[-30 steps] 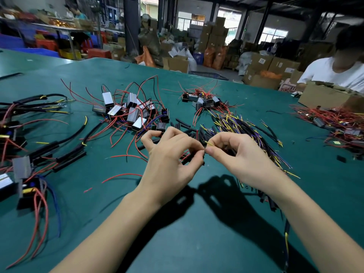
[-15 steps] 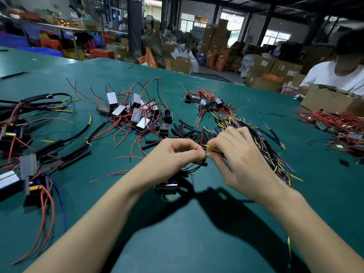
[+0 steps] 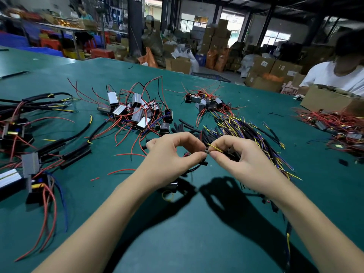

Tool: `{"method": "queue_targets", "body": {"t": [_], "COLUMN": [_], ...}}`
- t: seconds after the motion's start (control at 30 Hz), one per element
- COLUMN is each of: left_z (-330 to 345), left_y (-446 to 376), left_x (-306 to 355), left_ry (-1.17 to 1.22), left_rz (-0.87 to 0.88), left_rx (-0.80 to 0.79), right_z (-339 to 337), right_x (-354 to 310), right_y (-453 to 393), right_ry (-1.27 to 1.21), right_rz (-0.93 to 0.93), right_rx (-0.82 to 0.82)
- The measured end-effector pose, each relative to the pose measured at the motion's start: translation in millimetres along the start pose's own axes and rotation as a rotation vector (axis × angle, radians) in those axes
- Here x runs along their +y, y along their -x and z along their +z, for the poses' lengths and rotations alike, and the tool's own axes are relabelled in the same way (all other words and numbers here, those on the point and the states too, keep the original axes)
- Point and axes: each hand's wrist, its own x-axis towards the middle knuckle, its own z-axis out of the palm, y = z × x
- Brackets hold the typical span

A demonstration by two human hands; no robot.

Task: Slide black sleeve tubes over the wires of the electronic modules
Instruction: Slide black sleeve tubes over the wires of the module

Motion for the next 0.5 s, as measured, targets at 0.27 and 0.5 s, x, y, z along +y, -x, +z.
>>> {"method": "queue_targets", "body": {"t": [0.27, 0.5], "left_z": [9, 6], "left_y": [5, 0], "left_x": [-1, -1], "left_ry": [-0.138, -0.002], "left_rz": [0.106, -0.066], "left_rx": [0.091, 0.001], "right_z": [-1, 1], "right_x": [-6, -12], "right_y": [-1, -1], "right_ry": [-0.038, 0.071], "right_rz": [0.026, -0.064], "right_rx": [-0.023, 0.05]}}
